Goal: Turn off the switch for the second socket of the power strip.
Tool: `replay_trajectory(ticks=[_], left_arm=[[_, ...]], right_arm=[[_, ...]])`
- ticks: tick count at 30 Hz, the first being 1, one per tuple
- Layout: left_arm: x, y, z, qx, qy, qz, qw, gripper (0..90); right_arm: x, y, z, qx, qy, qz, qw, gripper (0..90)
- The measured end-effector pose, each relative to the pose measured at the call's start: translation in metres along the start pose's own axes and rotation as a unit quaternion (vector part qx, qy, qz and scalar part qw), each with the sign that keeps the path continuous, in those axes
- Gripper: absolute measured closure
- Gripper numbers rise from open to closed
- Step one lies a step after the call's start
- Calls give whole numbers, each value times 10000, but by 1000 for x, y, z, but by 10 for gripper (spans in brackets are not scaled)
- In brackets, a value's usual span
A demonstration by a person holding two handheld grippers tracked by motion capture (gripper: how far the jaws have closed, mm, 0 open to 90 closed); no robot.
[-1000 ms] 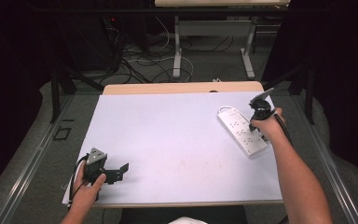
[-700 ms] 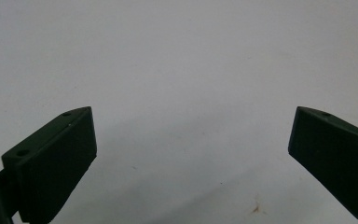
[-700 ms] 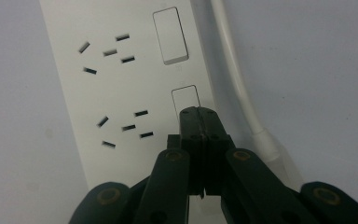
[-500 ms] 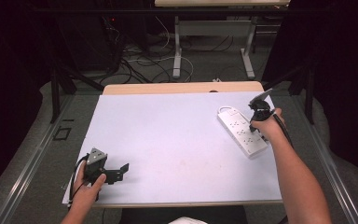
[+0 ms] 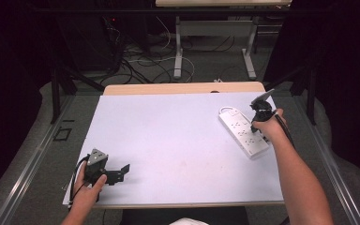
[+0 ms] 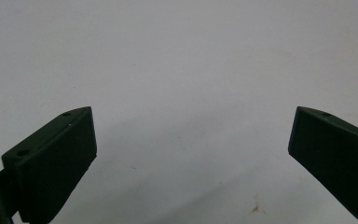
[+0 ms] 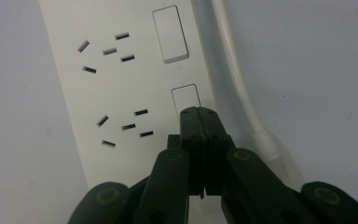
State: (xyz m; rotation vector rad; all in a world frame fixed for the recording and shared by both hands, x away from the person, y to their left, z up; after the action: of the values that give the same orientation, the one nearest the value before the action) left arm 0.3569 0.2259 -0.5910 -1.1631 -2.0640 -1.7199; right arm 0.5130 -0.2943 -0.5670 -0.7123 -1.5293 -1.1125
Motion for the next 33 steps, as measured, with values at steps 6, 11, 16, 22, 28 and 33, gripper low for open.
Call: replay_trajectory(ticks=[6, 11, 16, 22, 28, 33], left_arm=[[0, 0, 0, -7, 3, 3, 10000, 10], [0, 0, 0, -5, 3, -2, 10000, 10], [0, 0, 0, -12, -1, 8, 10000, 11], [0, 0, 0, -3, -6, 7, 10000, 10], [0, 0, 0, 4, -21, 11, 10000, 11], [0, 0, 0, 14, -12, 6, 10000, 10]], right_arm=[[-2, -1, 1, -12, -11, 52, 10000, 900], [0, -3, -1, 122, -115, 247, 9996, 900], [-1, -1, 1, 35, -51, 104, 9999, 900], [-1, -1, -1, 114, -79, 115, 9998, 900], [-1, -2, -1, 108, -83, 144, 9998, 898], [-2, 0, -1, -7, -60, 32, 10000, 879]])
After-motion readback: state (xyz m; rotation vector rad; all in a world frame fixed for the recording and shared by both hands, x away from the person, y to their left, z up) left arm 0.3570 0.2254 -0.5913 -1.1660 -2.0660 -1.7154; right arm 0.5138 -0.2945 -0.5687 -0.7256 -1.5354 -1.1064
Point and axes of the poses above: each handheld gripper's, and its own axes: x roughly backward along the jaws, y roughly out of its top, z roughly to its left, the point moved 7 cm from there along -x, roughly forward along the jaws, and after that the axes turned 15 degrees about x, right-handed, at the moved point
